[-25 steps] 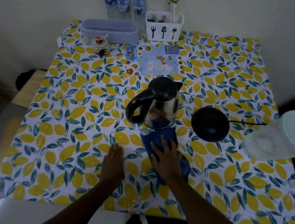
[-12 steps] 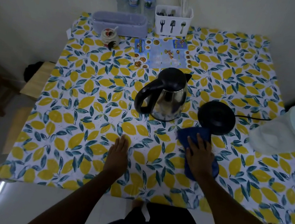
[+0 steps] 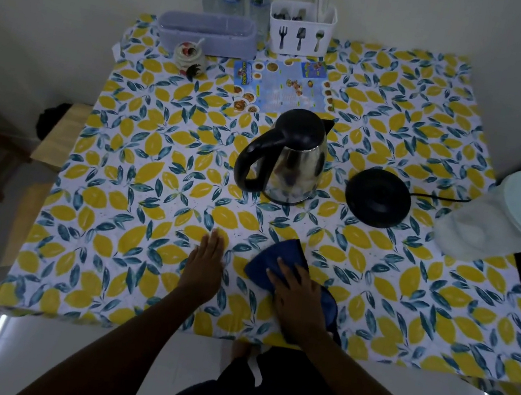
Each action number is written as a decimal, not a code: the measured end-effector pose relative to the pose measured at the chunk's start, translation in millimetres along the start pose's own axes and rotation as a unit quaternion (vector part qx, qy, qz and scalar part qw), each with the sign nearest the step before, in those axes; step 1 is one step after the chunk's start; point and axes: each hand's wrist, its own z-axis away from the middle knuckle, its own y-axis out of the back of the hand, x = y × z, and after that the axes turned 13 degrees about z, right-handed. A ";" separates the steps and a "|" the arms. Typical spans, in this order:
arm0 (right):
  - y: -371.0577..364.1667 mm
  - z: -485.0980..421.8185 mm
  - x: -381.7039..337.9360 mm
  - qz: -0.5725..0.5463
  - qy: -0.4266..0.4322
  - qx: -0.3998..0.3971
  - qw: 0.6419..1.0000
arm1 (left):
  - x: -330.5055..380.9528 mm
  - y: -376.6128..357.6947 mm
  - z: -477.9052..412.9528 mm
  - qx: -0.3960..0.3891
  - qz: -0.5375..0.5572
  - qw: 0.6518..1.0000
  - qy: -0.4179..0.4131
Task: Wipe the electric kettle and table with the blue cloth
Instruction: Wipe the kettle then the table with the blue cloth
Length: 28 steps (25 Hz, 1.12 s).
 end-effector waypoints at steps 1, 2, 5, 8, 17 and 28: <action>-1.5 6.1 14.1 0.007 -0.007 0.000 1.000 | -0.7 -0.7 0.6 -0.001 -0.002 1.000 -0.004; -1.0 8.1 30.8 0.011 -0.038 -0.005 0.999 | -1.2 -1.1 1.4 -0.001 -0.004 1.000 -0.005; 9.2 -9.8 79.1 0.009 -0.180 -0.028 0.983 | 2.7 0.2 2.3 -0.003 -0.029 1.000 0.002; 18.3 -41.5 92.0 -0.027 -0.268 -0.034 0.962 | 14.6 -4.2 6.6 -0.010 -0.061 0.998 0.006; 7.2 11.3 16.0 -0.025 -0.053 -0.021 0.998 | 25.7 -19.2 21.8 -0.008 -0.025 1.000 0.004; 27.3 -39.9 83.6 -0.056 -0.279 -0.021 0.958 | 32.3 -14.6 25.9 -0.015 -0.016 1.000 0.011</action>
